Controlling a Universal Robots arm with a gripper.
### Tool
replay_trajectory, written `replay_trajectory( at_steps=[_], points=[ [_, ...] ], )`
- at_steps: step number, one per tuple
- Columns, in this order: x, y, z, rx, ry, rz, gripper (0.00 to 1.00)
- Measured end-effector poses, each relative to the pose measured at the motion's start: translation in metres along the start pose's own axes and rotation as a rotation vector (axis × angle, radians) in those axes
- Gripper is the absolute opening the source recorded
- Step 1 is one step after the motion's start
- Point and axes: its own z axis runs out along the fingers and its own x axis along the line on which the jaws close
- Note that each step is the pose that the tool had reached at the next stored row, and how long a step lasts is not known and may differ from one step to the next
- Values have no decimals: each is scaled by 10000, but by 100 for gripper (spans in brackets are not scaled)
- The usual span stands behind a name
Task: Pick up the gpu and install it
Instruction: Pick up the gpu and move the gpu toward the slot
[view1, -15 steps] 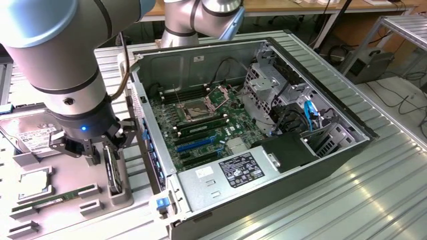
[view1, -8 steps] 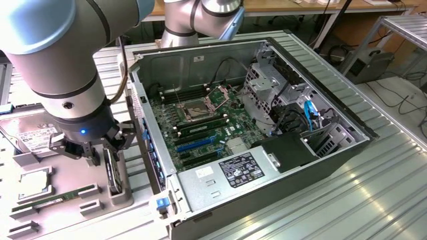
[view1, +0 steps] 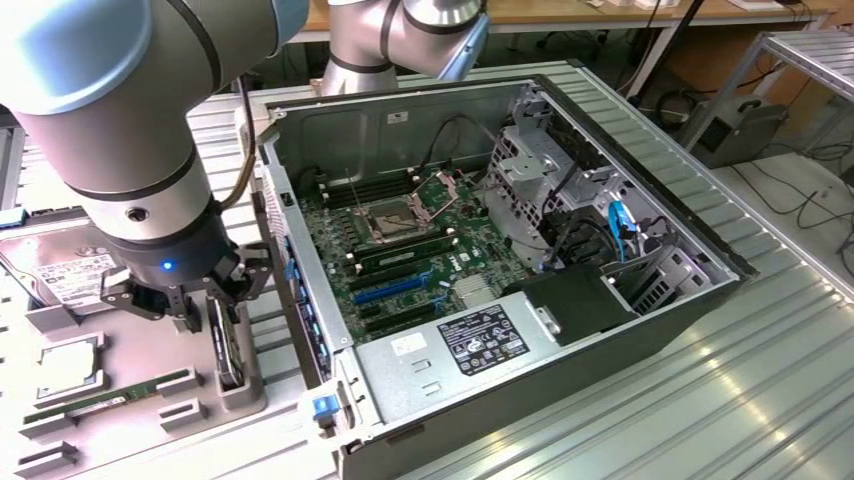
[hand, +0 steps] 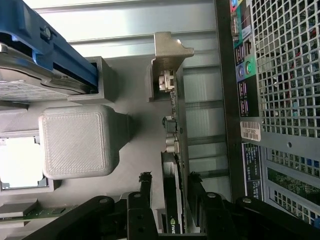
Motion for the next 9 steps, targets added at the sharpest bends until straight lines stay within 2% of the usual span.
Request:
replay_trajectory(
  at_steps=[4, 5, 6, 7, 9],
  points=[
    [0, 0, 1, -1, -1, 0, 41],
    [0, 0, 1, -1, -2, -1, 34],
    [0, 0, 1, -1, -1, 0, 34],
    [0, 0, 1, -1, -1, -1, 27],
    [0, 0, 0, 0, 0, 0, 27]
  ],
)
